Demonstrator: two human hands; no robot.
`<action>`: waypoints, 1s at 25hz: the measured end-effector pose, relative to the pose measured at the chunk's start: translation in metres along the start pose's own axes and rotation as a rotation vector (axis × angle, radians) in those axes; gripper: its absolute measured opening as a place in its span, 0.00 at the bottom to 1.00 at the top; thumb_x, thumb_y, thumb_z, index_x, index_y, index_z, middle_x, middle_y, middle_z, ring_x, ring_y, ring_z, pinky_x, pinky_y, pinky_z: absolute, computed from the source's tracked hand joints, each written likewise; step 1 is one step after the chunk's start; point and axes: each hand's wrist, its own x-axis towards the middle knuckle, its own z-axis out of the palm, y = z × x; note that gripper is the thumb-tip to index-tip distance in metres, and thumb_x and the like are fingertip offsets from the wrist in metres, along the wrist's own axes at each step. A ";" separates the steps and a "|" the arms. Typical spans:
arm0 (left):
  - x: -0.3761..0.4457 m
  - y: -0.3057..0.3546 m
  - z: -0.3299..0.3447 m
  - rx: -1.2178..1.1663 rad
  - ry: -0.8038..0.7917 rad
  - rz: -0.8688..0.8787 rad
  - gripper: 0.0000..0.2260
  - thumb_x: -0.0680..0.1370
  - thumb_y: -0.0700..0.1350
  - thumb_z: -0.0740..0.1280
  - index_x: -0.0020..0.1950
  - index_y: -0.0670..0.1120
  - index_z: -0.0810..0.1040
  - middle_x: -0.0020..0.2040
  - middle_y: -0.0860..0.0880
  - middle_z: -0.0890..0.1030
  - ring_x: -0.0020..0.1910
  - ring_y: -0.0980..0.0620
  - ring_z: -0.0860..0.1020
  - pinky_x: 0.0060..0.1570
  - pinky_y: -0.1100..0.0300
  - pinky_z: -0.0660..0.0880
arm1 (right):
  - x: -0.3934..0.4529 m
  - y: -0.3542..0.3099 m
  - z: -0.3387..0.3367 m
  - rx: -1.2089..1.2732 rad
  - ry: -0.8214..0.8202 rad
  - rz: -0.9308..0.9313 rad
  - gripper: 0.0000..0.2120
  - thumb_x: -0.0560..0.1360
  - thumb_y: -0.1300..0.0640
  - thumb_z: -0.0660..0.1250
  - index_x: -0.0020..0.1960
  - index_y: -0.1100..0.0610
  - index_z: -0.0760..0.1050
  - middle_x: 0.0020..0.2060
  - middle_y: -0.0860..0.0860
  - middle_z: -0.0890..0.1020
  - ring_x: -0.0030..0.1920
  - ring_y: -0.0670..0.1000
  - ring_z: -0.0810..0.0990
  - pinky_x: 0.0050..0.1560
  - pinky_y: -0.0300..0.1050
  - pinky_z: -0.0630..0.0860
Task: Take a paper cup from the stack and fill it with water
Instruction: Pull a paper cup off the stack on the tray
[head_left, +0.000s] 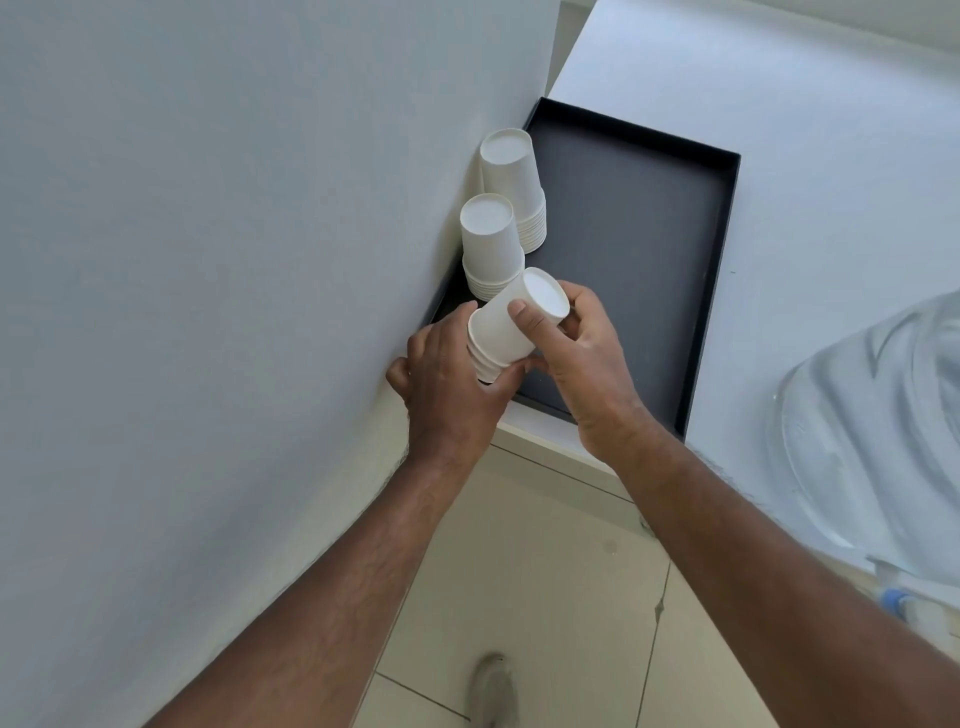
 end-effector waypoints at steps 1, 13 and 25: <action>-0.001 -0.001 0.000 -0.003 -0.005 0.001 0.33 0.70 0.61 0.76 0.72 0.54 0.71 0.64 0.56 0.79 0.68 0.52 0.71 0.62 0.48 0.62 | -0.001 0.000 0.001 -0.003 -0.001 -0.012 0.22 0.79 0.48 0.76 0.70 0.51 0.74 0.63 0.50 0.85 0.64 0.51 0.84 0.58 0.48 0.85; 0.003 -0.011 0.014 0.019 -0.025 -0.048 0.27 0.70 0.58 0.77 0.66 0.56 0.73 0.59 0.60 0.79 0.67 0.53 0.72 0.61 0.52 0.59 | -0.007 -0.009 0.001 -0.272 -0.026 -0.243 0.29 0.79 0.46 0.76 0.76 0.48 0.70 0.69 0.42 0.79 0.70 0.44 0.77 0.68 0.39 0.77; -0.029 0.009 0.015 0.040 0.117 -0.131 0.43 0.68 0.50 0.79 0.79 0.46 0.64 0.75 0.49 0.72 0.75 0.44 0.68 0.67 0.42 0.64 | -0.059 -0.010 -0.047 0.267 0.261 -0.242 0.24 0.73 0.59 0.80 0.65 0.52 0.74 0.62 0.51 0.87 0.60 0.46 0.88 0.56 0.38 0.83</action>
